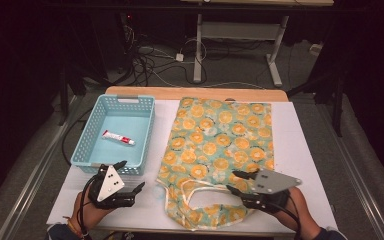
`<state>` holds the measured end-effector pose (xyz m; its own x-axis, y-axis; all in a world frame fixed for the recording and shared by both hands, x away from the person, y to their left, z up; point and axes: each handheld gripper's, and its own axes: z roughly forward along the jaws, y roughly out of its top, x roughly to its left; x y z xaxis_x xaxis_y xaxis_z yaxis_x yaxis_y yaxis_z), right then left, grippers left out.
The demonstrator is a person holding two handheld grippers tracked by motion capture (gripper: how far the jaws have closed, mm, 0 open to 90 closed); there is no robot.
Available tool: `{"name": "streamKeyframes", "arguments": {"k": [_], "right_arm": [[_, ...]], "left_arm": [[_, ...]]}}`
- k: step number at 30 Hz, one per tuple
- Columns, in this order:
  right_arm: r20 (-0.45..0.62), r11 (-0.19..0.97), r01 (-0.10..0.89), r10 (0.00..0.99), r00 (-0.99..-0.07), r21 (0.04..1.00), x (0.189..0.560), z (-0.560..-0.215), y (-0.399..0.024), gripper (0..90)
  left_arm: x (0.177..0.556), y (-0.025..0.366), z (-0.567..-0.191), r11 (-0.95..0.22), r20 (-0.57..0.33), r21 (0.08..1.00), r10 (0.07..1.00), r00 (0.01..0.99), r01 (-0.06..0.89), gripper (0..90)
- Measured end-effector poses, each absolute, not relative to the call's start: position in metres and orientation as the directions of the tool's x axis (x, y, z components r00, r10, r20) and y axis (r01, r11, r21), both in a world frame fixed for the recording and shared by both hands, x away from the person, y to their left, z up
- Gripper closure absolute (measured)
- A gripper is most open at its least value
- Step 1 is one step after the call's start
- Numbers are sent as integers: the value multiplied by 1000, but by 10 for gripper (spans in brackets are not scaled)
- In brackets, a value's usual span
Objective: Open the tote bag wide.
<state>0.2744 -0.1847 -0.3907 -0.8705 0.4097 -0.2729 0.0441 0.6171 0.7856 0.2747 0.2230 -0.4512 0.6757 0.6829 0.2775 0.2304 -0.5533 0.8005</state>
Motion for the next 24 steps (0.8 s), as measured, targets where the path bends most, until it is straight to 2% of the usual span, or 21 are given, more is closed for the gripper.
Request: {"name": "streamKeyframes", "arguments": {"k": [1,3,7,8,12,17,19,24], "right_arm": [[-282,665,16,338,-898,747,281,-389,-159,583],[-304,721,-16,273,-913,693,291,-393,-133,577],[-288,781,-6,224,-931,625,312,-408,-103,574],[-278,815,20,220,-935,578,325,-419,-91,562],[-269,849,35,206,-941,528,338,-434,-84,545],[-221,866,113,248,-943,488,358,-453,-87,543],[-217,871,120,249,-944,477,363,-459,-87,582],[-233,856,140,288,-929,498,370,-465,-85,798]], "left_arm": [[275,223,-451,-553,277,801,683,676,231,159],[275,222,-452,-551,274,802,681,679,229,159],[274,222,-452,-552,272,802,677,684,227,159],[273,223,-452,-552,272,803,676,685,226,159],[270,225,-451,-546,266,807,676,687,225,159],[269,226,-452,-546,264,807,676,688,227,159],[269,226,-451,-546,265,807,676,687,226,160],[270,227,-449,-547,268,807,677,686,224,160]]}}
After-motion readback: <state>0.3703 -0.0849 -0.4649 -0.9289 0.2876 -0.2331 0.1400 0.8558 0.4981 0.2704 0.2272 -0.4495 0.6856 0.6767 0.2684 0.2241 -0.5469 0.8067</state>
